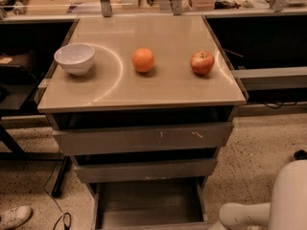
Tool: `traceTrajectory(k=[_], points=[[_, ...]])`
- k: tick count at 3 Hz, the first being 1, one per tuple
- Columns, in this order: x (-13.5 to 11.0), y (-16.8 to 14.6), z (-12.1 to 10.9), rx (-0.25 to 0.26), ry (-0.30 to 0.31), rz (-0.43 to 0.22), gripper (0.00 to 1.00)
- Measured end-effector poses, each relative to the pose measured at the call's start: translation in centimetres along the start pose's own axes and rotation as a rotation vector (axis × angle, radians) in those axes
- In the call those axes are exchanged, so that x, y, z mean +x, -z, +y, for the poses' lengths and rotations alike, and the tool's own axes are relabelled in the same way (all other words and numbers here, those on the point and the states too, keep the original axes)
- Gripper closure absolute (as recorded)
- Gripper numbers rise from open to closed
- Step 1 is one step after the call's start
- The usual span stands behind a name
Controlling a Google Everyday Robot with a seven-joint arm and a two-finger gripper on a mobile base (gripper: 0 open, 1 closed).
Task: Close bottom drawer
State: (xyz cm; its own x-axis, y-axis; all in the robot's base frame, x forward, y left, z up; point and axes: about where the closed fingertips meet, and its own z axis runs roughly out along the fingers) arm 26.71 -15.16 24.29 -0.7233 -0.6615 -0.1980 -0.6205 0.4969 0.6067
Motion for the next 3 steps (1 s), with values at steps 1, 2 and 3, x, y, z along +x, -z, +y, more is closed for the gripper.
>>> traceTrajectory(k=[1,2,3], points=[[-1.2,-0.7,-1.7,0.003,0.002,-0.037,1.0],[-2.7,-2.1,-3.6,-0.011,0.0,-0.069,1.0],[-2.9,-2.1,-3.8,-0.008,-0.001,-0.069,1.0]])
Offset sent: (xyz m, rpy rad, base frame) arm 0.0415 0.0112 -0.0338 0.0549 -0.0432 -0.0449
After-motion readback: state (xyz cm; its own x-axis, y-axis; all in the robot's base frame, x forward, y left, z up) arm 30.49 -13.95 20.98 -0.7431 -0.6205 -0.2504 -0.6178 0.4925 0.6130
